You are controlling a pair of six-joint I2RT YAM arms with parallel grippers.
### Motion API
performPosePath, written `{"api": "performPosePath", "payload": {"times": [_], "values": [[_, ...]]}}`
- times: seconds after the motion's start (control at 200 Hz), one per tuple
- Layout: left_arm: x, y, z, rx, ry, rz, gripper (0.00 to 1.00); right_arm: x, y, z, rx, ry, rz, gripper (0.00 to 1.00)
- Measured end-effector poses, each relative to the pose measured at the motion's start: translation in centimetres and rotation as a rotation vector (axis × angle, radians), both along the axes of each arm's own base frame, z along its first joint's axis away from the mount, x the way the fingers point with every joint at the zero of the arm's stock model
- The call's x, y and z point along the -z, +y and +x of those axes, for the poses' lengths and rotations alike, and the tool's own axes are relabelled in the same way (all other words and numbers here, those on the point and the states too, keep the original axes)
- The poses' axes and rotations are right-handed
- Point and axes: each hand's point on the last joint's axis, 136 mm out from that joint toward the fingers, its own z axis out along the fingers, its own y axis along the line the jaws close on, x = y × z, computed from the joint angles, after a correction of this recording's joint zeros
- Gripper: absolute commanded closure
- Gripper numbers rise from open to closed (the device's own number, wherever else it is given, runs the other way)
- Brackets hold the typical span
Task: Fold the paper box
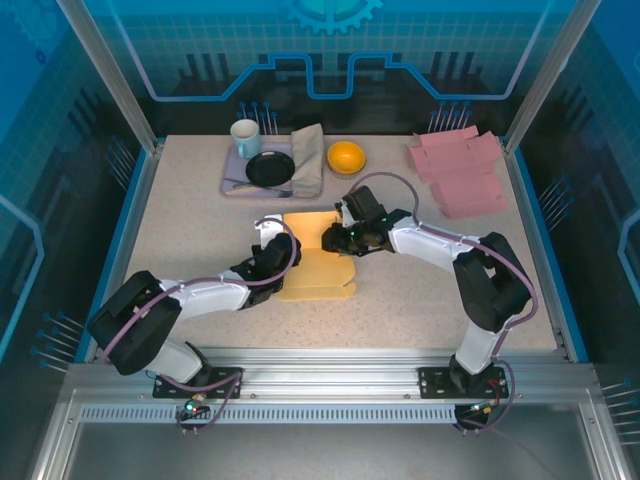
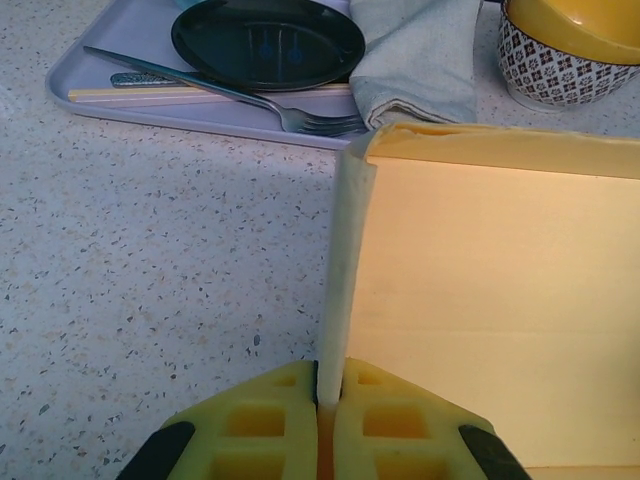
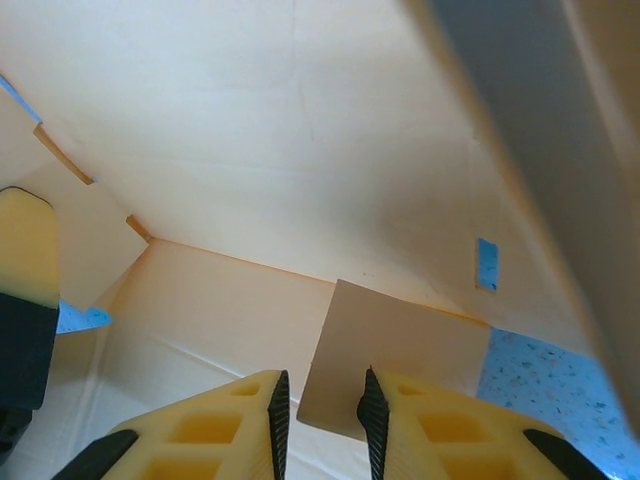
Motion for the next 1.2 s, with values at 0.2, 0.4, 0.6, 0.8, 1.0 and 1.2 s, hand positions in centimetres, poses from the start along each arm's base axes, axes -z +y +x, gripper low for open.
{"api": "performPosePath", "payload": {"times": [0.2,0.4,0.6,0.8,1.0,1.2], "values": [[0.0,0.0,0.0,-0.002,0.0,-0.004,1.0,-2.7,-2.2,0.8,0.019,-0.047,0.004,0.7],[0.0,0.0,0.0,-0.001,-0.001,-0.003,1.0,-6.9,-6.4,3.1,0.089,-0.136,0.055,0.68],[-0.1,-0.2,0.1,0.011,-0.005,-0.003,1.0,-8.7,-9.7,3.9,0.064,-0.207,0.049,0.63],[-1.0,-1.8,0.5,0.103,-0.041,-0.047,1.0,-7.7,-14.2,4.9,0.026,-0.257,0.02,0.6],[-1.2,-2.5,0.5,0.176,-0.051,-0.075,1.0,-5.1,-11.5,2.0,-0.221,-0.325,0.071,0.6],[-1.6,-3.2,0.4,0.22,-0.059,-0.094,1.0,-5.8,-9.2,0.5,-0.369,-0.399,0.168,0.6]]}}
